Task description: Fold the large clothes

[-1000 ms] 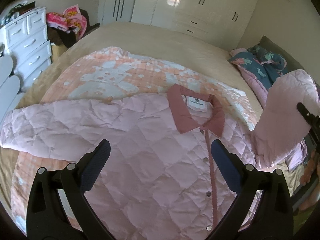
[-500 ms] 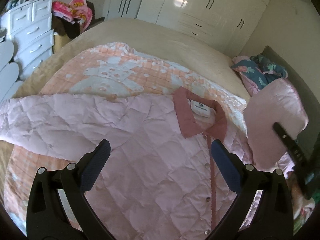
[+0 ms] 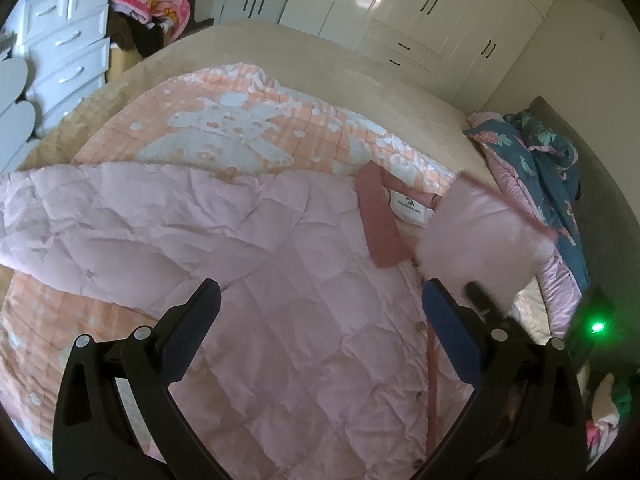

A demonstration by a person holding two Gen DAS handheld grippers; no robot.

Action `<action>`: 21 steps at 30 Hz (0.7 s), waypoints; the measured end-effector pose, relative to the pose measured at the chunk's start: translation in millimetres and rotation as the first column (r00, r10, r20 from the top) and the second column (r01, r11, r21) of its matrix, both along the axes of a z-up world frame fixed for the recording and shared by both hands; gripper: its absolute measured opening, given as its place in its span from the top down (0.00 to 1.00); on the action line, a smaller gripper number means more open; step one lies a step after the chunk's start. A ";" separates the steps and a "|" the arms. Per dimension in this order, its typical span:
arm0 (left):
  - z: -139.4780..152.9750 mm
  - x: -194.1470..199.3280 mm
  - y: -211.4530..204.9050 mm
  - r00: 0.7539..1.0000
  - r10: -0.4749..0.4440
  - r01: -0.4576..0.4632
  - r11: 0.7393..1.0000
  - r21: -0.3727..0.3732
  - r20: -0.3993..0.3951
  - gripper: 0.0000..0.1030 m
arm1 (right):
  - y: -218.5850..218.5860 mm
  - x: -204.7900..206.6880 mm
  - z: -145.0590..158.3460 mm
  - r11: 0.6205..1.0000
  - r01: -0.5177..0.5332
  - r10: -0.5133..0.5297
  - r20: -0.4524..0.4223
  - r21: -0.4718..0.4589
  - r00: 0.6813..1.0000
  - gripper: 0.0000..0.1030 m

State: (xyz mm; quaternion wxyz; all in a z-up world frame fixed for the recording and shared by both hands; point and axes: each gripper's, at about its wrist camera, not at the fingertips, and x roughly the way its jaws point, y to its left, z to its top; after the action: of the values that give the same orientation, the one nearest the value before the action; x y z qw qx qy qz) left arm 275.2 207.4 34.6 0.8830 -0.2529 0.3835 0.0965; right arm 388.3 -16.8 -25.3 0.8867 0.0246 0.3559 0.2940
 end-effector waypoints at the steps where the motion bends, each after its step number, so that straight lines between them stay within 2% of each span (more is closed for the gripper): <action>1: -1.2 -0.8 1.4 1.000 0.000 0.000 1.000 -0.014 0.005 0.09 | 3.6 -1.6 -5.2 1.000 -0.010 0.010 -0.011 -0.010 1.000 0.74; 5: -9.1 -1.9 4.3 1.000 0.002 -0.001 0.998 -0.070 0.009 0.09 | 27.2 -14.9 -30.1 0.994 -0.085 0.081 -0.052 -0.067 0.995 0.67; 10: -24.1 -0.5 5.6 1.000 -0.002 0.002 0.987 -0.162 0.001 0.09 | 40.3 -28.4 -47.9 0.985 -0.152 0.142 -0.121 -0.081 0.983 0.44; 12: -32.2 0.4 5.5 1.000 -0.005 0.004 0.978 -0.209 -0.005 0.09 | 42.6 -36.7 -51.9 0.979 -0.180 0.166 -0.140 -0.096 0.976 0.39; 16: -48.4 4.3 -3.1 0.999 -0.025 0.015 0.972 -0.235 -0.041 0.09 | 29.2 -51.6 -44.1 0.973 -0.222 0.208 -0.168 -0.070 0.964 0.25; 18: -61.0 7.8 -7.6 0.997 -0.042 0.023 0.960 -0.278 -0.061 0.09 | 10.5 -60.1 -35.4 0.973 -0.228 0.219 -0.166 -0.035 0.961 0.23; 21: -80.0 13.2 -15.5 0.994 -0.054 0.021 0.943 -0.332 -0.092 0.09 | -20.4 -63.5 -23.5 0.984 -0.175 0.171 -0.143 -0.014 0.975 0.22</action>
State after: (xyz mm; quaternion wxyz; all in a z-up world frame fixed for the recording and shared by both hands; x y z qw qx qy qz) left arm 288.4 191.9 -45.4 0.8095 -0.3848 0.4426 0.0265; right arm 324.8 -37.2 -48.8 0.8306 0.0022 0.4223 0.3629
